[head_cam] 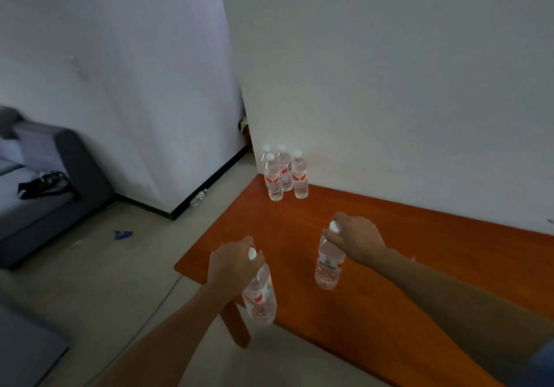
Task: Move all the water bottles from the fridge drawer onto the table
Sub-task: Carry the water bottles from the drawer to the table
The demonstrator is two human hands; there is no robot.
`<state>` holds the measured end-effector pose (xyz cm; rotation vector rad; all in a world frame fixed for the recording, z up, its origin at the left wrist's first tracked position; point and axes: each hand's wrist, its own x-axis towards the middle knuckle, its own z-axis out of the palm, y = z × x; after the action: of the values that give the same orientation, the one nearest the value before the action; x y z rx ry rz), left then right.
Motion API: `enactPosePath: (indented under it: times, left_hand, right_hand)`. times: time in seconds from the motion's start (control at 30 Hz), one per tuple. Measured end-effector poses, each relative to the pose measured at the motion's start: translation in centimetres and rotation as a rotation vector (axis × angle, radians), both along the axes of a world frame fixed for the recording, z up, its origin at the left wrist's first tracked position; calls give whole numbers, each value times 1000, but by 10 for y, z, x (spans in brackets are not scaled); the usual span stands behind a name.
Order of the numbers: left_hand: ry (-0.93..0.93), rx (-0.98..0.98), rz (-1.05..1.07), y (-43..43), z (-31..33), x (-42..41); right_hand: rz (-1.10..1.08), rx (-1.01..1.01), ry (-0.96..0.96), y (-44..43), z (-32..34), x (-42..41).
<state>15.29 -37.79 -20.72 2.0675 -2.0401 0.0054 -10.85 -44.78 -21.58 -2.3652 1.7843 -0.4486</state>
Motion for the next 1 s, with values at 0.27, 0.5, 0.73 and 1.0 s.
enactPosePath:
  times: [0.27,0.5,0.73,1.0]
  left_hand:
    - [33,42,-173,-148,-21,80]
    - [112,51,-294,-276,-20,108]
    - [121,92,-337,-374,-38,107]
    - [128,132,-430,-446,-69,101]
  right_hand:
    - [-107,80,-36,-130,-21,91]
    - [-164,37,-62,-225,-12,128]
    - [-134,88,-102,-322,-37,142]
    - [-139,152,-113,-387,-68,144]
